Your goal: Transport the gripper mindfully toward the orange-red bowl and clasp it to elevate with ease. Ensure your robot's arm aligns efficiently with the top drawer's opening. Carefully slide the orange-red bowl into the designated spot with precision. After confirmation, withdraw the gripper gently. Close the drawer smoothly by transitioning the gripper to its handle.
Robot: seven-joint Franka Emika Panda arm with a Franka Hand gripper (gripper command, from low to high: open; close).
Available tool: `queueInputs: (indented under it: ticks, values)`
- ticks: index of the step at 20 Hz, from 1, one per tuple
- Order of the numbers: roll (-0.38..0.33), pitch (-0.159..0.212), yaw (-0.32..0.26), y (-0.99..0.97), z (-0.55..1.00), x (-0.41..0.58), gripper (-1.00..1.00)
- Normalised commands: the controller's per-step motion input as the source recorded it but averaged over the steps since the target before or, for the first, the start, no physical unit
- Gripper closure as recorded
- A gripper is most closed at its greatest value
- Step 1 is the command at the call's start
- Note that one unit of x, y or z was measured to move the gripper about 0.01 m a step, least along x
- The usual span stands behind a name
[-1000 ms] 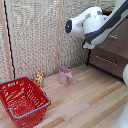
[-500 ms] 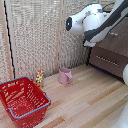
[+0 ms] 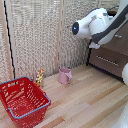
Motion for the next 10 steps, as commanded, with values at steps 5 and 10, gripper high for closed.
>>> queueInputs:
  ticks: [5,10]
  values:
    - [0.019,0.000,0.118,-0.75,0.36,0.000,1.00]
    - [0.041,0.000,0.133,-0.62,0.28,0.004,1.00]
